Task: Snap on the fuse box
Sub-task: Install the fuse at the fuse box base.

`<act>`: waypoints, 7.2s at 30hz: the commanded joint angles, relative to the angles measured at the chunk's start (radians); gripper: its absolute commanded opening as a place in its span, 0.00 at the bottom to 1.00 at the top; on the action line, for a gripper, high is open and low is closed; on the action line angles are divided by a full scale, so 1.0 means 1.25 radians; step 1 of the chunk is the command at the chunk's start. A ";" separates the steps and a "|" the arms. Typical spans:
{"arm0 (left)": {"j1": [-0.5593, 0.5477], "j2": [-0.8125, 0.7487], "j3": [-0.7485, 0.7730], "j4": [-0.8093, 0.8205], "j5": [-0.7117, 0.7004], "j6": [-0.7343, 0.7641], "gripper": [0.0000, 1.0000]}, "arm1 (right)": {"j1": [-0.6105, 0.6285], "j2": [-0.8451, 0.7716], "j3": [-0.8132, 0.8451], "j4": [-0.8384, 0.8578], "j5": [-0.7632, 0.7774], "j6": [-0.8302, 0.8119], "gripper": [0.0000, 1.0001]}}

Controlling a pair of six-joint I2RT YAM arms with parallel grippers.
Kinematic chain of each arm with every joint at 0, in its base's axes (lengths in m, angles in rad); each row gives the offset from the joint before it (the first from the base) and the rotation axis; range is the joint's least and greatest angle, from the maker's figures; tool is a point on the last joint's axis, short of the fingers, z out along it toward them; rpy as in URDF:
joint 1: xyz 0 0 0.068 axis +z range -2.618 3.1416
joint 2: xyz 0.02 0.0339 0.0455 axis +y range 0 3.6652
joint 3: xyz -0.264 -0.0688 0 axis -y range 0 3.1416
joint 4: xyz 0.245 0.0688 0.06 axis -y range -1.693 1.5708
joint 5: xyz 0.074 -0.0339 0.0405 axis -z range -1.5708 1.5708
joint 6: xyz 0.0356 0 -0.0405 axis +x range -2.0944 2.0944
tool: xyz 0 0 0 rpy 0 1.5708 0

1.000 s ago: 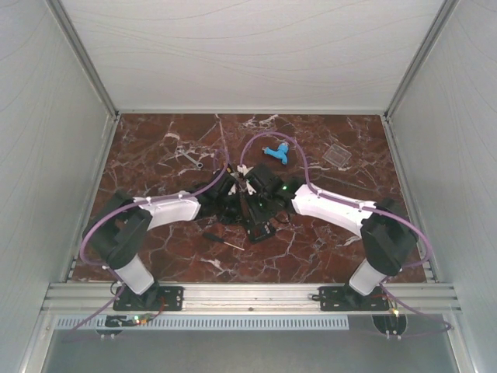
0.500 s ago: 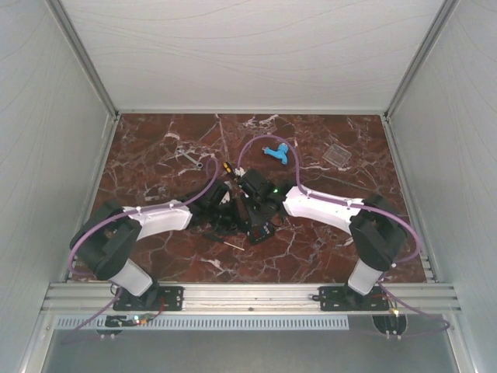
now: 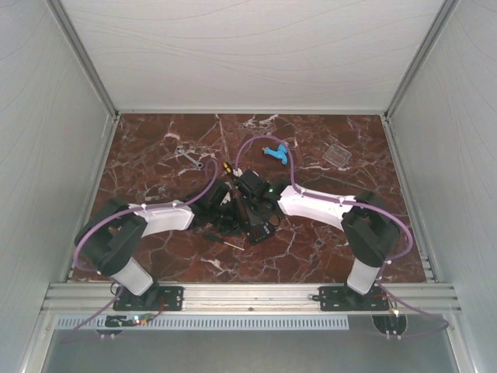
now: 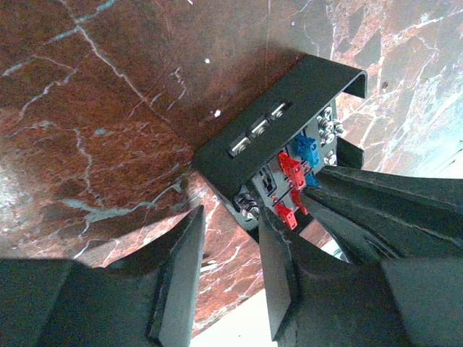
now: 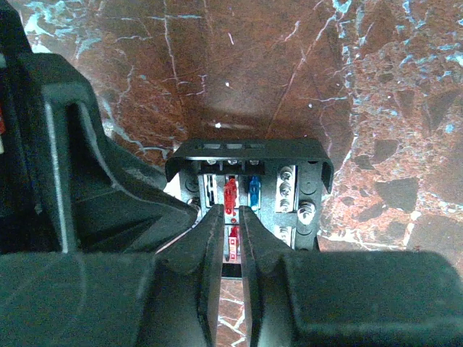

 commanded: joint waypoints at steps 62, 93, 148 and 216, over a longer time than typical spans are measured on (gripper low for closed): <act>0.002 0.035 -0.066 -0.001 -0.038 -0.015 0.21 | -0.051 0.080 0.060 -0.115 0.097 -0.043 0.00; 0.001 0.023 -0.066 0.027 -0.008 -0.014 0.21 | -0.007 -0.001 0.089 -0.074 0.119 -0.053 0.24; -0.002 0.026 -0.069 0.018 -0.011 -0.007 0.18 | -0.049 0.183 0.093 -0.069 0.016 -0.069 0.00; -0.009 0.040 -0.064 0.028 -0.010 -0.009 0.17 | -0.009 0.132 0.095 -0.118 -0.013 -0.078 0.00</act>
